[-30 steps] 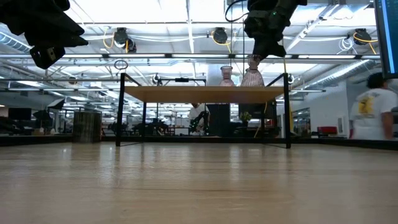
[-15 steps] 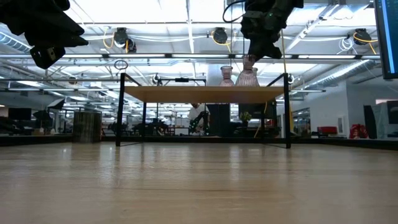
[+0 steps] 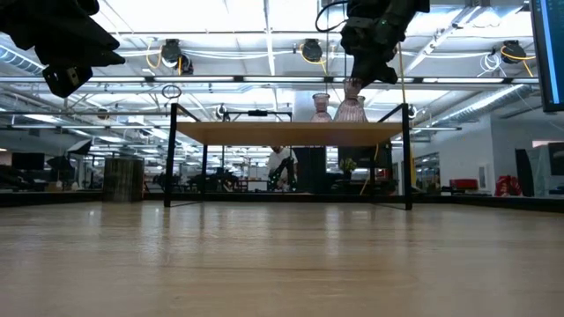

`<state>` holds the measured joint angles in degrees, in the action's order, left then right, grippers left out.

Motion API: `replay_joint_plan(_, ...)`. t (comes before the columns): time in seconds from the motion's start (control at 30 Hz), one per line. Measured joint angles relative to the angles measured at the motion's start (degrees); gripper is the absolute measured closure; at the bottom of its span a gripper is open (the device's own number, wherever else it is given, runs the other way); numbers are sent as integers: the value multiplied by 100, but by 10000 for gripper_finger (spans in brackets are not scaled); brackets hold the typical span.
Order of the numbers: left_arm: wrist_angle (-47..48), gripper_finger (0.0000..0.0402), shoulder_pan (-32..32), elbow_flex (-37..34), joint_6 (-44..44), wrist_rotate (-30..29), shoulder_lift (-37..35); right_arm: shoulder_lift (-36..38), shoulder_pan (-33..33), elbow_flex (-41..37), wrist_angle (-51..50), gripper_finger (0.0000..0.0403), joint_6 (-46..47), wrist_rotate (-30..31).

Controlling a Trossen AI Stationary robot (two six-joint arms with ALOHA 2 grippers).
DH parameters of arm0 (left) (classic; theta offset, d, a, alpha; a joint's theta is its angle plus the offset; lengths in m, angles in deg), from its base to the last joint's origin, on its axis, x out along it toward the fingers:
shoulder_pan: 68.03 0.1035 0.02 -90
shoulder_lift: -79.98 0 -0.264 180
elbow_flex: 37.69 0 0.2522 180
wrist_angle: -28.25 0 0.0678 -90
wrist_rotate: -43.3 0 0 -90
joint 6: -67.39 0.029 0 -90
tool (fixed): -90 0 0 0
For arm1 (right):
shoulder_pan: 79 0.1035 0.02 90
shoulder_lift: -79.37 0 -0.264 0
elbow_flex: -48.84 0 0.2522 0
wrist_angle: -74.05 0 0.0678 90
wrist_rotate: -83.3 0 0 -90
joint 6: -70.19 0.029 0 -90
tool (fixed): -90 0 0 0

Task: Pick & Place candle stick holders
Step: Put the pink candle holder on the shelf

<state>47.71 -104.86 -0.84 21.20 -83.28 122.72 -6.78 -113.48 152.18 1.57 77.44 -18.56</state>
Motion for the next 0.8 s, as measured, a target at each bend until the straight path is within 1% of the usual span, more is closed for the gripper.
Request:
replay_joint_plan(0.17, 0, 321, 1, 0, -4, 0, 0, -2, 0, -2, 10, 340, -53, 175)
replay_joint_plan(0.47, -2, 321, 1, 0, -17, 0, 0, 7, 0, -7, 74, 297, -68, 179)
replay_joint_plan(0.8, -39, 321, -1, 0, -13, 0, 1, 28, 2, -17, 246, 293, -51, 153)
